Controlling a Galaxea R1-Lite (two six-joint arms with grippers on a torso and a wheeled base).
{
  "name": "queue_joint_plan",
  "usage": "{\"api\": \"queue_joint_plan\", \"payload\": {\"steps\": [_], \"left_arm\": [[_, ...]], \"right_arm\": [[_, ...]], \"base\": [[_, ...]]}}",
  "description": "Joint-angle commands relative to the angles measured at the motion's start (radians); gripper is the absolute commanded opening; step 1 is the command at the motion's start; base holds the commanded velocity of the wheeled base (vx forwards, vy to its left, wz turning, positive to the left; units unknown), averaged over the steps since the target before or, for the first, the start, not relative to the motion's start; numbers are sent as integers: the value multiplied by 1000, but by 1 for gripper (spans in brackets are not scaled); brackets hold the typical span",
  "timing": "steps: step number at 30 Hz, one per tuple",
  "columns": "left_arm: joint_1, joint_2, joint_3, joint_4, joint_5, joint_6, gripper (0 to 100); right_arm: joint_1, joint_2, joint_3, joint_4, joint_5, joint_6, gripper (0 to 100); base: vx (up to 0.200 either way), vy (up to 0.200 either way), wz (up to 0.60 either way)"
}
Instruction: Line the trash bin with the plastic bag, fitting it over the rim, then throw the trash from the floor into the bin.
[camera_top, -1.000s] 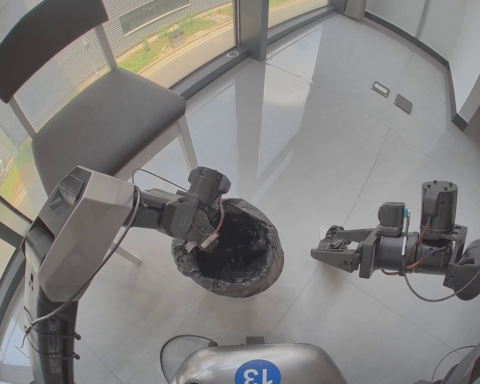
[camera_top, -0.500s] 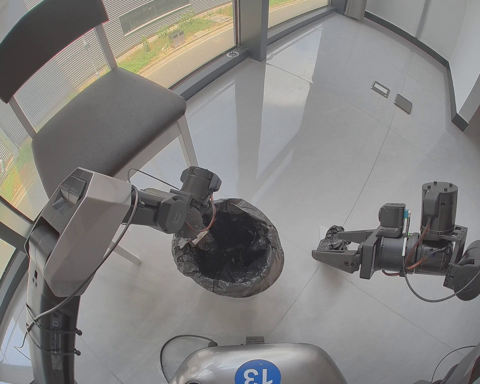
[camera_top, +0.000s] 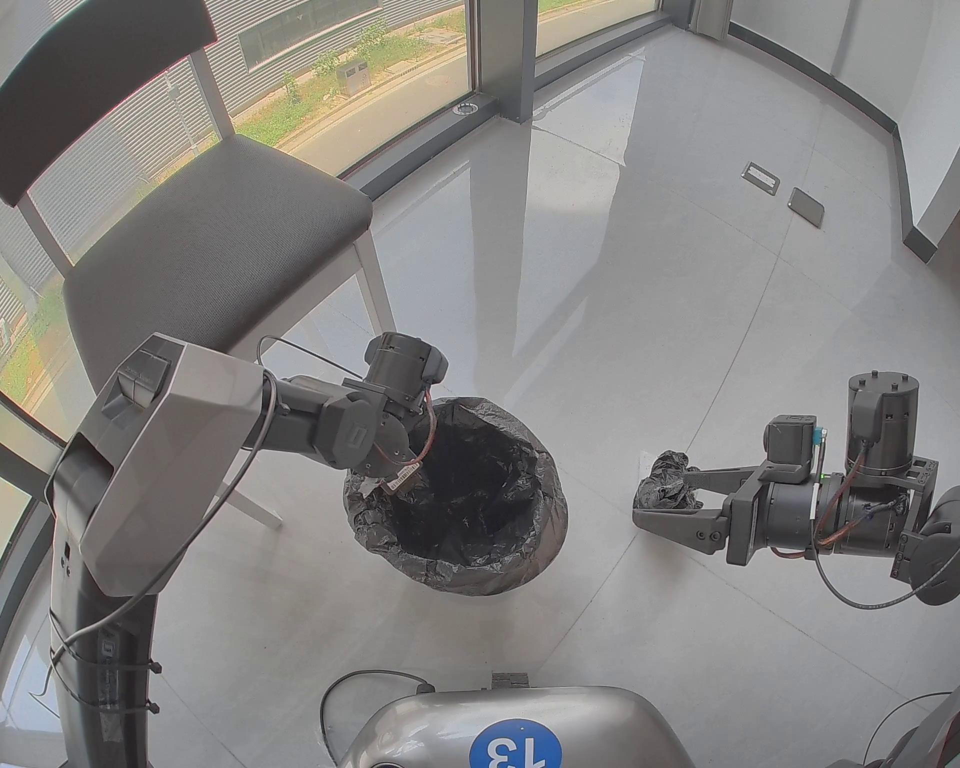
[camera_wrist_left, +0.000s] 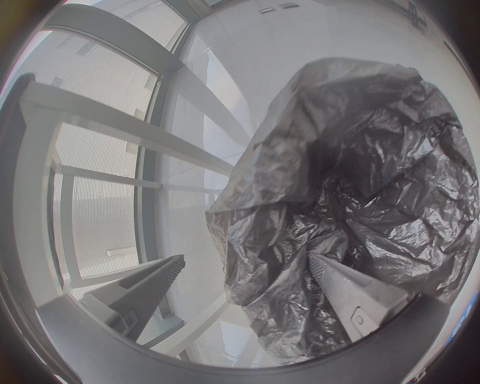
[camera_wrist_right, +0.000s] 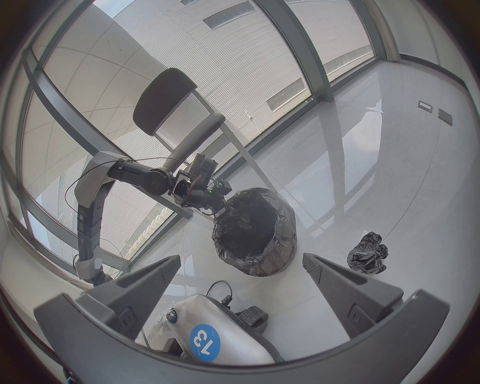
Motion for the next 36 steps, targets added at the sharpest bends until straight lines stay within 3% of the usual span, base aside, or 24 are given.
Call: {"api": "queue_joint_plan", "payload": {"steps": [1,10,12,13,15,19,23,32,36], "left_arm": [[-12,-64,3,7,-3,-6,100],[-61,-143,8,22,-9,-84,100],[-76,-176,29,84,-16,-138,100],[-90,-192,29,115,-29,-196,100],[-98,-199,28,122,-39,-224,100],[-125,-249,42,147,-154,-328,100],[-159,-294,49,184,-167,-409,100],[-231,-412,35,246,-194,-552,100],[-231,-464,14,277,-239,-535,100]], "right_arm": [[-12,-2,9,-3,0,0,100],[-67,15,61,3,-1,-8,100],[-92,18,80,3,-1,-41,100],[-115,21,80,7,-3,-75,100],[-127,26,80,12,-3,-101,100],[-244,66,80,70,-6,-365,100],[-327,107,60,81,-6,-503,100],[-413,310,-94,66,-6,-546,100],[-432,408,-171,61,-6,-595,100]], "base": [[0,0,0],[0,0,0],[0,0,0],[0,0,0],[0,0,0],[0,0,0],[0,0,0],[0,0,0],[0,0,0]]}}
